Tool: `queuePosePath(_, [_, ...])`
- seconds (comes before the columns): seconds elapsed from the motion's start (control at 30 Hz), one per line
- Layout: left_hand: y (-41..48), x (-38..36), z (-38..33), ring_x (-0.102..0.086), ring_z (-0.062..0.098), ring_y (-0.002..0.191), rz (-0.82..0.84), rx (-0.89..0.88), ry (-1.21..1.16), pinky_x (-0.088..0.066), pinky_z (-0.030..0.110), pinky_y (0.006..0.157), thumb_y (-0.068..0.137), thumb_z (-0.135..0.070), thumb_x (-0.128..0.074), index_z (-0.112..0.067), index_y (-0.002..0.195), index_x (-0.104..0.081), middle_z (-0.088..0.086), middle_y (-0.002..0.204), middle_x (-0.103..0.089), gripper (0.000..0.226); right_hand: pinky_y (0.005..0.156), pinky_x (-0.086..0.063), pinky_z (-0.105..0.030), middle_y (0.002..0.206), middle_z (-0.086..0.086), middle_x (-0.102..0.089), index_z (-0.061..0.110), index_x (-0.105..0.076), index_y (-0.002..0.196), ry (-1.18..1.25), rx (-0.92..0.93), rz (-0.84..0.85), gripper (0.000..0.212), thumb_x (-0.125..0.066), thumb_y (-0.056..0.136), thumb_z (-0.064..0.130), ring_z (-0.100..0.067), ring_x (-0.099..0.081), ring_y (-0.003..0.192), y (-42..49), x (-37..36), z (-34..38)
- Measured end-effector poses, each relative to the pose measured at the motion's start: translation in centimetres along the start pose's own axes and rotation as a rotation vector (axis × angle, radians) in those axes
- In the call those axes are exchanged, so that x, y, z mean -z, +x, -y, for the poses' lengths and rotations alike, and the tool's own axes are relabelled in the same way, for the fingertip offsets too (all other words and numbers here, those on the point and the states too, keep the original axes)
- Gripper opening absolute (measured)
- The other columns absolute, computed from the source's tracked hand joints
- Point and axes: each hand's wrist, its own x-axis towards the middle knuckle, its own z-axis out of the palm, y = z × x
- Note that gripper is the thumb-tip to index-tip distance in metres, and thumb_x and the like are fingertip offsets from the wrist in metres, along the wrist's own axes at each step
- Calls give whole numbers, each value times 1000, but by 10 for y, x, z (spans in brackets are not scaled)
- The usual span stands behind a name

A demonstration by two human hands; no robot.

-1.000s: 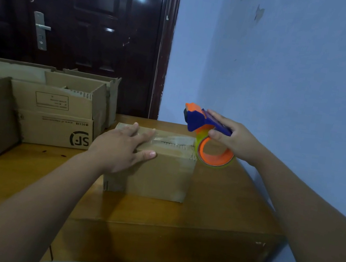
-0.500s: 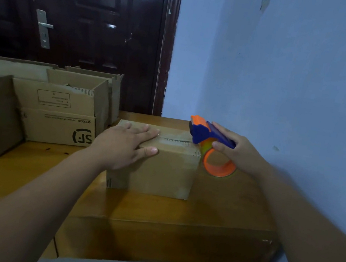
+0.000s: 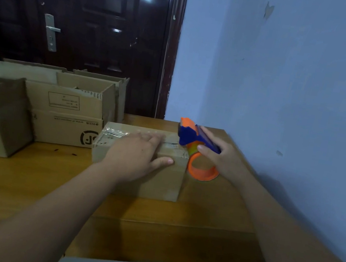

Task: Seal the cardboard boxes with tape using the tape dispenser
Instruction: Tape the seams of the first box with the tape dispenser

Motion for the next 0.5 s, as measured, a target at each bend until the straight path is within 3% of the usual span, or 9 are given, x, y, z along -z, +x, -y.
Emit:
queuePosePath(0.13, [-4, -7, 9, -28, 18, 140, -8, 42, 49, -35, 38, 107, 82, -74, -21, -23, 150, -18, -2, 157, -21, 84, 90, -40, -8, 116, 41, -48, 41, -41, 139, -24, 16, 16, 52, -61, 91, 35, 12, -51, 107, 7, -18, 8])
queuePosePath(0.23, [-5, -9, 13, -33, 18, 138, -25, 42, 51, -40, 38, 103, 81, -75, -21, -24, 149, -23, -3, 156, -23, 85, 82, -38, 0, 121, 33, -49, 32, -42, 140, 44, 16, 33, 54, -63, 91, 28, 23, -49, 103, 11, -10, 12])
queuePosePath(0.33, [-5, -8, 15, -35, 19, 137, -23, 28, 52, -42, 39, 101, 75, -76, -15, -24, 149, -23, -4, 156, -24, 91, 89, -42, -7, 128, 25, -52, 39, -44, 137, 76, 24, 26, 53, -64, 89, 31, 14, -52, 111, 13, 5, 12])
queuePosePath(0.4, [-5, -8, 17, -35, 19, 137, -21, 13, 49, -41, 39, 101, 71, -75, -11, -23, 149, -23, -3, 156, -24, 95, 92, -43, -11, 126, 27, -54, 42, -42, 137, 24, 21, 33, 54, -64, 89, 32, 9, -54, 112, 10, 9, 10])
queuePosePath(0.5, [-4, -8, 17, -34, 18, 137, -23, 5, 54, -41, 38, 101, 71, -75, -9, -22, 150, -21, -2, 156, -23, 96, 87, -40, -5, 120, 36, -49, 38, -38, 140, -72, 34, 40, 57, -63, 90, 28, 19, -51, 104, 2, 6, 5])
